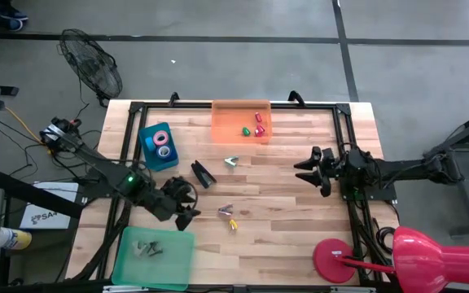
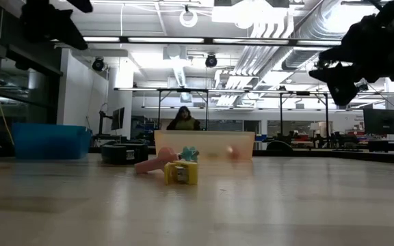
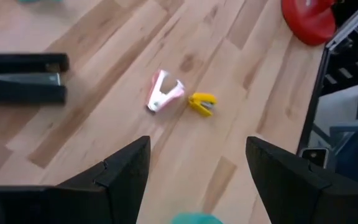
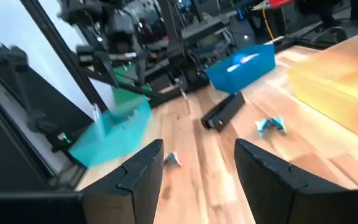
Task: Pick and place Stapler, Stapler remover, tape
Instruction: Put the black stapler into the orange bin
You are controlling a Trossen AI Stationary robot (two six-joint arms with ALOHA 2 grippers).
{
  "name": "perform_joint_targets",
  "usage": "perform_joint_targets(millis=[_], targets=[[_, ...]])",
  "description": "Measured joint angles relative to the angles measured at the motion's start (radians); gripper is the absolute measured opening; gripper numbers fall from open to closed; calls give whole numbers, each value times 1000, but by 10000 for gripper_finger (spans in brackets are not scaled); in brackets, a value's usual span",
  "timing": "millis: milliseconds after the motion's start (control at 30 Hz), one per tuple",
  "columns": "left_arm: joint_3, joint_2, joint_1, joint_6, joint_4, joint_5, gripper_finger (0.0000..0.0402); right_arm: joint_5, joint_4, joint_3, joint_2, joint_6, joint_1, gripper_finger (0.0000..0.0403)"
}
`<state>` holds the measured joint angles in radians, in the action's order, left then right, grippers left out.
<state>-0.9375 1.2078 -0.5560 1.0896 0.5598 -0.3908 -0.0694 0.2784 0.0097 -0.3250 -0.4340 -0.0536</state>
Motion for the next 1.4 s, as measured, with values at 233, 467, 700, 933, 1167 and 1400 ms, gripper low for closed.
perform_joint_targets(millis=[233,467,700,933,1167,1400], targets=[[0,0,57,-94,-68,22,260,33,-20,0,0,88,-1,189],[0,0,91,-165,-119,23,260,33,-20,0,-1,154,-1,189],[0,0,123,-180,-125,23,260,30,-20,0,-1,189,-1,189],[0,1,166,-216,-173,23,260,35,-54,0,-1,184,-1,189],[0,1,214,-384,-183,62,260,35,-58,-1,-1,181,-1,189],[0,1,310,-614,-112,264,259,35,-57,-1,-1,181,-1,189]])
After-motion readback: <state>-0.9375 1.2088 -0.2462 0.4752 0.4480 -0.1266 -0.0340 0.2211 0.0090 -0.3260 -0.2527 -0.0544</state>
